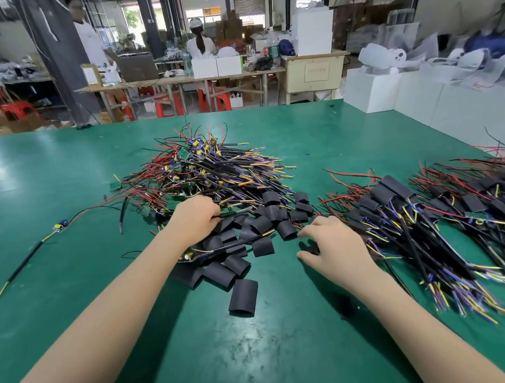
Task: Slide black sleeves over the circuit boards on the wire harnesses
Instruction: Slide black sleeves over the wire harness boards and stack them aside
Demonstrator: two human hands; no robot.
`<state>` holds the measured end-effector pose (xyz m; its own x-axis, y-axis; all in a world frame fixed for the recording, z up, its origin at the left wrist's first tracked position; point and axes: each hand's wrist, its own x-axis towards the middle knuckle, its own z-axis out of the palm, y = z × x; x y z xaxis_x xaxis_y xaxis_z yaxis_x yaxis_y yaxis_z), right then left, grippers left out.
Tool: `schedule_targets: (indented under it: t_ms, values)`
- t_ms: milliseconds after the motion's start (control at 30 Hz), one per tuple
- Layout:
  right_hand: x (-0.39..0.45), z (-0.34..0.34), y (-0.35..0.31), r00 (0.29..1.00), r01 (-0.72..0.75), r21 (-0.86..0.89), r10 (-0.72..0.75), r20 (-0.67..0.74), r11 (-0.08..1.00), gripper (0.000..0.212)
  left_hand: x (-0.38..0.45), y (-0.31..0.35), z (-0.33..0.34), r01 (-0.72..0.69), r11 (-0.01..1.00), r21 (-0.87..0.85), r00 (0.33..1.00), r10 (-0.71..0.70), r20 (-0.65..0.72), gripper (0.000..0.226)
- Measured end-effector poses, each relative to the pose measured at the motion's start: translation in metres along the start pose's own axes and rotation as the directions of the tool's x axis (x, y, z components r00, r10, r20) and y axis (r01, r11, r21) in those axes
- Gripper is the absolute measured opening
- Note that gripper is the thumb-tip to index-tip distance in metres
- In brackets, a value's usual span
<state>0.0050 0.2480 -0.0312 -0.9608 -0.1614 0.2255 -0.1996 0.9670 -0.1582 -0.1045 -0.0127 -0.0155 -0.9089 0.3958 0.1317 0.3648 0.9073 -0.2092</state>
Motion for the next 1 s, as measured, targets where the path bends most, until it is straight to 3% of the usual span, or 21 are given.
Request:
schedule_targets:
  t_ms: [133,167,233,333,467,600,767,800,833,867,933,1000]
  values:
    - [0.003,0.002,-0.001,0.999,0.007,0.022,-0.007,-0.040,1.000,0.036,-0.008,-0.014,0.009,0.051,0.962,-0.267,0.964,-0.118,-0.239,0.018]
    - [0.003,0.003,-0.001,0.998,0.023,0.017,-0.022,-0.055,1.000,0.036,-0.008,-0.018,0.011,0.074,0.960,-0.270,0.959,-0.143,-0.245,0.023]
    - [0.005,0.005,-0.003,0.994,0.077,0.013,-0.076,-0.077,0.997,0.037,-0.006,-0.025,0.013,0.102,0.968,-0.228,0.982,-0.135,-0.133,0.039]
    - [0.006,0.010,-0.006,0.985,0.171,0.006,-0.171,-0.038,0.985,0.048,-0.005,-0.030,0.015,0.124,0.982,-0.143,0.992,-0.127,-0.013,0.034]
    - [0.005,0.017,-0.009,0.955,0.290,0.033,-0.292,0.050,0.956,0.056,-0.005,-0.027,0.017,0.167,0.952,-0.257,0.962,-0.214,-0.168,0.024]
    - [0.006,0.022,-0.012,0.929,0.360,0.062,-0.364,0.072,0.931,0.050,-0.010,-0.027,0.003,0.157,0.788,-0.595,0.790,-0.461,-0.403,0.024]
    - [0.011,0.020,-0.010,0.933,0.360,0.078,-0.359,-0.027,0.930,0.037,-0.024,-0.033,-0.055,-0.021,0.820,-0.571,0.461,-0.499,-0.734,0.027]
    - [0.011,0.020,-0.010,0.932,0.363,0.072,-0.360,-0.041,0.929,0.035,-0.028,-0.032,-0.068,-0.080,0.825,-0.559,0.420,-0.481,-0.769,0.027]
    - [0.011,0.019,-0.010,0.931,0.364,0.071,-0.361,-0.050,0.929,0.033,-0.034,-0.029,-0.078,-0.131,0.831,-0.541,0.423,-0.446,-0.788,0.027]
    - [0.011,0.018,-0.011,0.930,0.366,0.073,-0.362,-0.057,0.928,0.031,-0.040,-0.026,-0.084,-0.177,0.827,-0.533,0.478,-0.402,-0.781,0.026]
    - [0.011,0.017,-0.012,0.929,0.368,0.092,-0.363,-0.065,0.925,0.030,-0.055,-0.016,-0.089,-0.244,0.776,-0.582,0.666,-0.303,-0.682,0.023]
    - [0.009,0.015,-0.013,0.933,0.359,0.149,-0.354,-0.059,0.921,0.033,-0.068,-0.006,-0.082,-0.251,0.730,-0.636,0.803,-0.209,-0.558,0.018]
